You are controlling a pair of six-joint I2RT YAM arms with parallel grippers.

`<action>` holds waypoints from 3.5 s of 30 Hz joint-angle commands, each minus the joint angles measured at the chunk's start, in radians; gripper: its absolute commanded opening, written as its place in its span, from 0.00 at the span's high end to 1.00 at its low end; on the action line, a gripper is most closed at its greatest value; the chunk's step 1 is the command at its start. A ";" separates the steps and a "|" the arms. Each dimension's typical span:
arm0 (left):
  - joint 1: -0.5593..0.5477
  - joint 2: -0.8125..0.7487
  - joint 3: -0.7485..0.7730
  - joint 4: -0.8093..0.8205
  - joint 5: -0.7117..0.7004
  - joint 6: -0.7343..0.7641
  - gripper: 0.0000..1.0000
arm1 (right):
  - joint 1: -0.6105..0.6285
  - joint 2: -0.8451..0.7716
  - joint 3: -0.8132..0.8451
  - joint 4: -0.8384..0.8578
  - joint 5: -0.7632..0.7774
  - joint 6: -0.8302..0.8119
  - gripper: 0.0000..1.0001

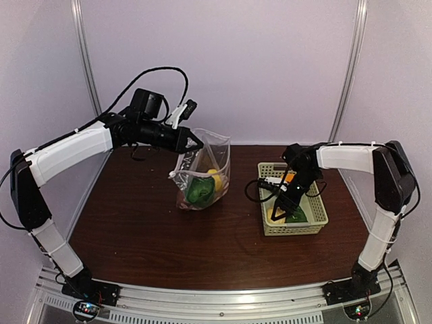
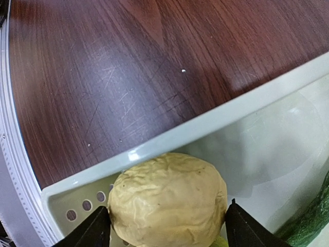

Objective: Place the food in the zip-top bag and seal the zipper
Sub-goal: Pick up the fake fruit from the bin, then place the fake fruit in the zipper food storage bag, then adjust the zipper food storage bag at the center of the board.

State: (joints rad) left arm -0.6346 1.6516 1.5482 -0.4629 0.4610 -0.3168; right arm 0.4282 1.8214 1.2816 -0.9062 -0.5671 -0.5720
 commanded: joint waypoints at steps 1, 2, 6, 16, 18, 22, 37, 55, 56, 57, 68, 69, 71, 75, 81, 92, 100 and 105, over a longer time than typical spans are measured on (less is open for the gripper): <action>0.004 0.012 -0.010 0.054 0.001 -0.007 1.00 | 0.001 0.033 -0.018 -0.024 -0.070 -0.011 0.27; 0.004 0.012 -0.010 0.053 0.001 -0.008 1.00 | 0.002 0.039 -0.015 -0.028 -0.076 -0.012 0.29; 0.003 0.014 -0.008 0.049 -0.001 -0.008 1.00 | -0.002 0.028 0.004 -0.047 -0.078 -0.019 0.43; 0.004 0.014 -0.007 0.048 -0.001 -0.009 1.00 | -0.015 -0.204 0.202 -0.143 -0.028 0.012 0.53; 0.004 0.019 -0.007 0.048 0.003 -0.008 1.00 | -0.004 -0.237 0.262 -0.143 -0.051 0.025 0.53; 0.003 0.024 -0.006 0.052 0.017 -0.007 1.00 | 0.043 -0.267 0.386 -0.099 -0.122 0.052 0.54; 0.004 0.003 -0.008 0.063 0.045 -0.002 1.00 | 0.357 -0.013 0.834 -0.060 -0.005 0.087 0.53; 0.003 -0.007 -0.013 0.064 0.033 -0.009 1.00 | 0.450 0.049 0.821 -0.027 0.413 0.102 0.26; 0.004 -0.006 -0.013 0.063 0.032 -0.008 1.00 | 0.452 0.041 0.824 -0.031 0.404 0.101 0.25; 0.003 -0.005 -0.013 0.063 0.032 -0.008 1.00 | 0.452 0.031 0.826 -0.038 0.388 0.095 0.24; 0.004 0.011 -0.011 0.064 0.054 -0.016 1.00 | 0.483 -0.046 0.749 -0.212 0.218 -0.189 0.28; 0.003 0.012 -0.011 0.064 0.055 -0.016 1.00 | 0.492 -0.044 0.745 -0.204 0.234 -0.196 0.28; 0.004 0.013 -0.011 0.063 0.055 -0.017 1.00 | 0.508 -0.036 0.737 -0.189 0.266 -0.211 0.28; 0.003 0.014 -0.011 0.064 0.058 -0.018 1.00 | 0.545 0.000 0.728 -0.184 0.345 -0.244 0.30; 0.004 0.009 -0.010 0.063 0.058 -0.018 1.00 | 0.575 0.044 0.755 -0.205 0.429 -0.265 0.57; 0.002 0.049 0.321 -0.247 -0.167 0.055 1.00 | 0.571 -0.043 0.810 0.026 0.546 -0.271 1.00; 0.001 0.175 0.582 -0.583 -0.392 0.160 1.00 | 0.569 -0.018 0.792 0.027 0.531 -0.262 1.00; 0.003 0.185 0.532 -0.522 -0.384 0.192 1.00 | 0.569 -0.033 0.723 0.031 0.519 -0.215 0.80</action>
State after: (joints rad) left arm -0.6357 1.7969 2.1067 -0.9516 0.0998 -0.1837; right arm 0.9981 1.8065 2.0533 -0.8730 -0.0628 -0.8394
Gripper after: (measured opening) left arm 0.008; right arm 0.024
